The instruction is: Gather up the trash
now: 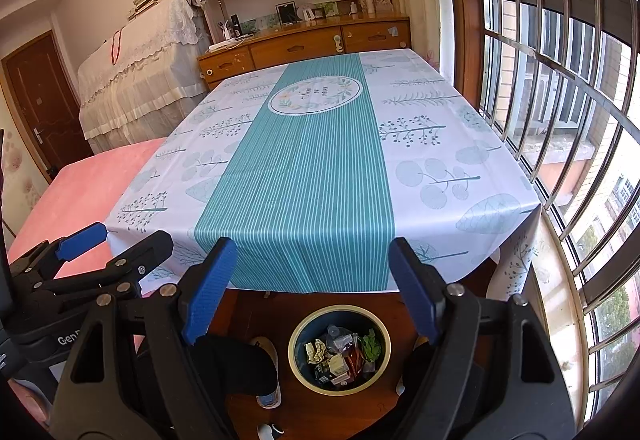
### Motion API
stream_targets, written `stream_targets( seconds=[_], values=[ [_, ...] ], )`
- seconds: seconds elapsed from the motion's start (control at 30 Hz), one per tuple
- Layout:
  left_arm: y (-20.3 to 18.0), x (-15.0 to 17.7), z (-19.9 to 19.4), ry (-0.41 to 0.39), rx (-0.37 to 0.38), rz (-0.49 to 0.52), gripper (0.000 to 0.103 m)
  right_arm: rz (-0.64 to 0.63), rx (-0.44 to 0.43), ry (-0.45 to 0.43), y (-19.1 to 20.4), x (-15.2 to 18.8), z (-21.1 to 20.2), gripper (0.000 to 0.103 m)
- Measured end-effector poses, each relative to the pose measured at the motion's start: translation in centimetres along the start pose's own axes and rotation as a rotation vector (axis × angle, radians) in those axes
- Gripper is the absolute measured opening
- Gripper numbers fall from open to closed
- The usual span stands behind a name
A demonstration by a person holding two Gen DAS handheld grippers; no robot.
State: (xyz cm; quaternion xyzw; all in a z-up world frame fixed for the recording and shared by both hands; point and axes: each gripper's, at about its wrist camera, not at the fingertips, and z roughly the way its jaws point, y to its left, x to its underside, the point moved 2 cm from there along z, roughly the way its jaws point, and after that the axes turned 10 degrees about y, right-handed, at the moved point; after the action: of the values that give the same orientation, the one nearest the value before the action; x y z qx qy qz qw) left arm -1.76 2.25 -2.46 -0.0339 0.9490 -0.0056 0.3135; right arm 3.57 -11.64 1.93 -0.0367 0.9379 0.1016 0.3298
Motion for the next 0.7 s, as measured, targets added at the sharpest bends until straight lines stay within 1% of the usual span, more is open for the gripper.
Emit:
stream_targets(
  seconds=[0.33,0.5,0.6,0.7],
  values=[
    [0.1,0.3,-0.1,0.020,-0.005,-0.009,0.095,0.000,-0.003,0.009,0.1,0.0,0.0,0.076],
    [0.1,0.4,0.0,0.018,-0.015,0.000,0.095,-0.002,0.002,0.019,0.0,0.1,0.4,0.076],
    [0.3,0.4,0.4,0.030,-0.009,-0.002,0.095,-0.007,0.004,0.026,0.1,0.0,0.8,0.076],
    [0.6,0.3,0.7,0.038,0.003,-0.004,0.092,-0.011,0.010,0.034,0.3,-0.1,1.1,0.076]
  ],
)
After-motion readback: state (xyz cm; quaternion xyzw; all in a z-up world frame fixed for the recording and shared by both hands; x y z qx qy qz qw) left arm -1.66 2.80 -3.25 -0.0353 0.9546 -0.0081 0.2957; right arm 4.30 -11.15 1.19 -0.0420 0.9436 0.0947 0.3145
